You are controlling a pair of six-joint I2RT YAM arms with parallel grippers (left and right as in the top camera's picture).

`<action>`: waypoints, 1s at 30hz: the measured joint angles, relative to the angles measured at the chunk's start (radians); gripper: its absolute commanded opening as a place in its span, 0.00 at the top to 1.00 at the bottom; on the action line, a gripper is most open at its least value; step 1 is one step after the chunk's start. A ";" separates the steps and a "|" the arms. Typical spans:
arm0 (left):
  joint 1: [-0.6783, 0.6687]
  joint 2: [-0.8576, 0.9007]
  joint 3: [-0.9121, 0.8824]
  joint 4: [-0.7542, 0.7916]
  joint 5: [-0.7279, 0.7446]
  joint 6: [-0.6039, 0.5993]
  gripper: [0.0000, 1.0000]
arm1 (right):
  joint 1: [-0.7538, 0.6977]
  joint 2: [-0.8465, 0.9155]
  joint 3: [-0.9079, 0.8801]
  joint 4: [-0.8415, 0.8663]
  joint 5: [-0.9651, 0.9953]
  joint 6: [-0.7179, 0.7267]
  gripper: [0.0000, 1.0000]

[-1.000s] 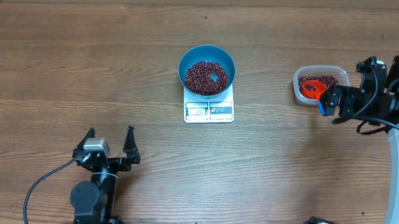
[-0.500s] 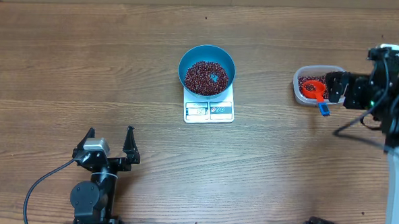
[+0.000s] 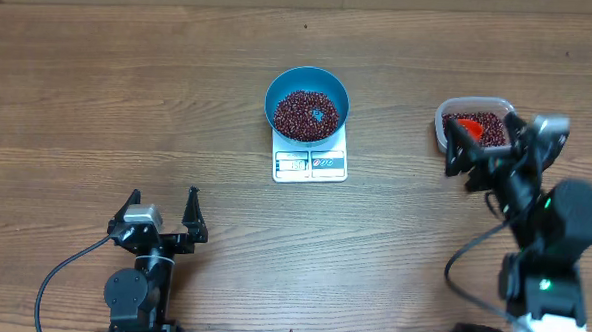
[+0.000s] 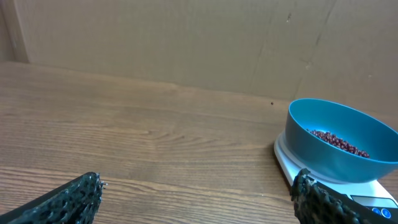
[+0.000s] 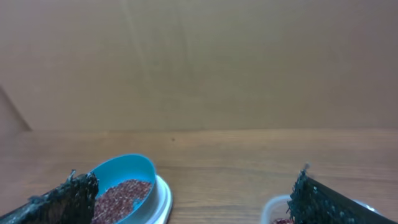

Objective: Scoop item into bowl and weigh 150g on scale

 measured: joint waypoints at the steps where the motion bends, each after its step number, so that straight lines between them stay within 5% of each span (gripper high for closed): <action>1: 0.000 0.000 0.000 0.000 0.000 0.000 0.00 | 0.012 -0.032 -0.049 0.040 0.000 0.003 0.00; 14: 0.000 0.000 0.000 0.000 0.000 0.000 0.00 | 0.146 -0.372 -0.535 0.343 0.072 0.017 0.00; 30: 0.000 0.000 0.000 -0.001 0.000 0.000 0.00 | 0.150 -0.537 -0.552 0.106 0.142 -0.045 0.00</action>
